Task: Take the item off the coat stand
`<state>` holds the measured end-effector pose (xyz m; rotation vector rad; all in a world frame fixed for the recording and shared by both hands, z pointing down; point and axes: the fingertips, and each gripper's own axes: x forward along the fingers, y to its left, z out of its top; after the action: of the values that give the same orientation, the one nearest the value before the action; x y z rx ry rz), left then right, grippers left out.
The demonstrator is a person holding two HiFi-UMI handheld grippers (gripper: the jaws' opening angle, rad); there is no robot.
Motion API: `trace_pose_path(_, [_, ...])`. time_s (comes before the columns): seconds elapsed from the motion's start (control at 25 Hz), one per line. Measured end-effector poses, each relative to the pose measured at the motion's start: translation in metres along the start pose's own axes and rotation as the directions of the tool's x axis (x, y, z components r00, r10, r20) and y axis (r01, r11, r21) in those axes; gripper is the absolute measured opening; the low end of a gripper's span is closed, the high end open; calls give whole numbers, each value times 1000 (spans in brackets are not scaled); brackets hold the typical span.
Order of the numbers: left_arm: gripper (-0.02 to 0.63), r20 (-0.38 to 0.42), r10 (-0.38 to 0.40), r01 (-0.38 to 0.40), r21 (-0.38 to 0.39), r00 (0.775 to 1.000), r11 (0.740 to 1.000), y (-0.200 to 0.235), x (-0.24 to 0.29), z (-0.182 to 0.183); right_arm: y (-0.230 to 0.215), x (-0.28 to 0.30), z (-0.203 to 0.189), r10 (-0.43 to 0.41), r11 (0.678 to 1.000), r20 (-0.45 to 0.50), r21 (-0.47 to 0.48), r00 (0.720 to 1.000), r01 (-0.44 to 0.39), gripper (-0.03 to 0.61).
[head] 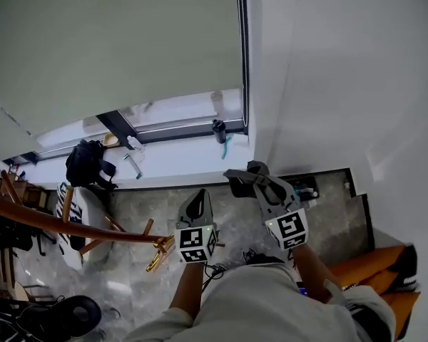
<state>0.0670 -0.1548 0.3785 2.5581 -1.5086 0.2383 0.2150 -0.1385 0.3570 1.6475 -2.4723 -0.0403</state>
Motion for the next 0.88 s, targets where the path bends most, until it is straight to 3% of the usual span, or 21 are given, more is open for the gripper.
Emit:
trace_pose_path(0.32, [12, 70, -96, 93, 46, 993, 995, -23, 11, 45, -17, -18, 29, -100, 995, 42, -15, 994, 101, 78])
trace_pose_path(0.88, [12, 70, -136, 132, 62, 988, 989, -17, 15, 49, -14, -13, 31, -144, 990, 43, -3, 989, 144, 78])
